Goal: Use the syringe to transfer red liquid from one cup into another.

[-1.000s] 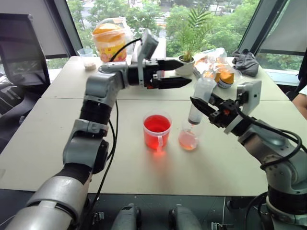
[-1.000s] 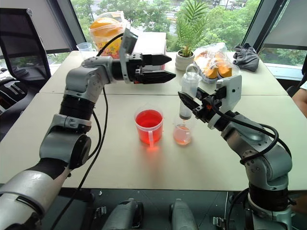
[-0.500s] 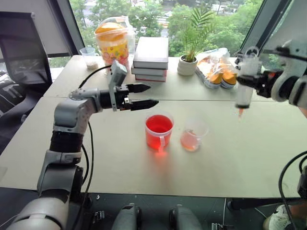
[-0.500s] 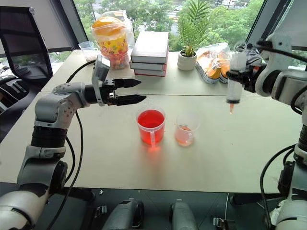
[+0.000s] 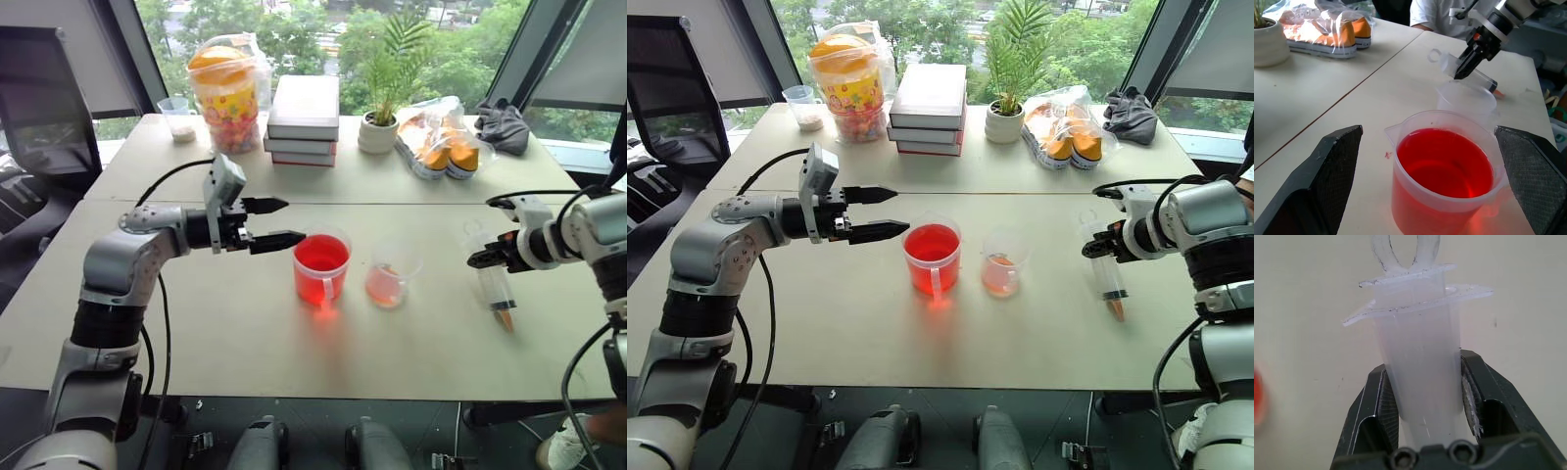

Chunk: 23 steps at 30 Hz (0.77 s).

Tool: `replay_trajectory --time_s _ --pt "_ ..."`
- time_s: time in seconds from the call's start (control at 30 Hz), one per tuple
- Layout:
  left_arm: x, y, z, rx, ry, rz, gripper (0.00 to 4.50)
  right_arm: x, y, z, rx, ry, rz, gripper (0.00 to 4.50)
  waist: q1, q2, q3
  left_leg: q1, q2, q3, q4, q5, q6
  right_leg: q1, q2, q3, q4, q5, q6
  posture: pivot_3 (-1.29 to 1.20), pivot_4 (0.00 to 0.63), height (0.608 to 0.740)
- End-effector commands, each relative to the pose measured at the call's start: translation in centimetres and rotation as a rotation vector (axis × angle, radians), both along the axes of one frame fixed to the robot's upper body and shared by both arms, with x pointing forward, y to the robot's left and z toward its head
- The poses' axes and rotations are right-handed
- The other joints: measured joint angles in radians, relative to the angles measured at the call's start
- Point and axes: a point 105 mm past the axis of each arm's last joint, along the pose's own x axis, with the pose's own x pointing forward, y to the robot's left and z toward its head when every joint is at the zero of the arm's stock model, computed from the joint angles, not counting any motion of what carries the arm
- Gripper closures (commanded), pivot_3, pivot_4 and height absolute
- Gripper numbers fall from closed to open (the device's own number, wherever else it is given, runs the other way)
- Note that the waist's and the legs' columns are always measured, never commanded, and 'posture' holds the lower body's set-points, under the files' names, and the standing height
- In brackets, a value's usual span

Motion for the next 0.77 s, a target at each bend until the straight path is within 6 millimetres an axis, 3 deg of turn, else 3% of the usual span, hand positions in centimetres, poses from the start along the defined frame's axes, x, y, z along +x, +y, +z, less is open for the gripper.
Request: replay_trajectory --time_s 0.03,0.27,0.33,0.43,0.5,0.63,0.77 --pt "-0.6 0.0 1.2 -0.011 -0.042 -0.002 0.04 0.8 0.2 1.1 0.018 -0.033 -0.014 3.1 0.001 0.0 0.0 0.0 0.0 0.0 0.0 0.0 0.0 0.0 0.0 0.0 0.0 0.0 0.0 0.0 0.15 0.74" --pt "-1.0 0.1 1.0 -0.006 -0.029 -0.003 0.0 1.1 0.2 1.9 0.039 -0.059 -0.023 0.02 0.001 0.0 0.0 0.0 0.0 0.0 0.0 0.0 0.0 0.0 0.0 0.0 0.0 0.0 0.0 0.0 0.15 0.74" --pt "-1.1 0.1 1.0 -0.005 -0.026 -0.006 0.0 1.0 0.4 2.9 0.045 -0.094 -0.006 0.02 0.0 0.0 0.0 0.0 0.0 0.0 0.0 0.0 0.0 0.0 0.0 0.0 0.0 0.0 0.0 0.0 0.15 0.74" --pt "-1.2 0.5 1.1 0.011 -0.04 -0.005 0.0 0.2 1.4 7.2 0.013 -0.271 0.166 0.02 0.005 0.002 0.001 0.0 0.0 0.0 0.0 0.0 0.0 0.0 0.0 0.0 0.0 0.0 0.0 0.0 0.15 0.74" --pt "-1.2 0.8 1.2 0.018 -0.047 -0.002 0.0 -0.9 2.3 9.0 0.001 -0.353 0.266 0.02 0.005 0.002 0.002 -0.001 0.0 0.0 0.0 0.0 0.0 -0.001 0.0 -0.001 0.0 0.0 0.0 0.0 0.15 0.74" --pt "-1.3 1.9 1.1 0.067 -0.075 0.026 0.0 -5.4 5.0 12.3 0.058 -0.521 0.518 0.02 0.003 0.002 0.002 -0.001 0.0 -0.001 -0.001 0.0 0.0 0.0 0.001 -0.001 -0.002 0.0 0.0 0.0 0.15 0.74" --pt "-1.5 2.7 1.3 0.066 -0.066 0.041 0.0 -9.3 6.5 12.5 0.114 -0.563 0.617 0.02 0.002 0.002 0.002 0.001 0.0 -0.001 0.0 -0.001 0.0 0.001 0.0 -0.001 0.0 0.0 0.001 0.0 0.15 0.74"
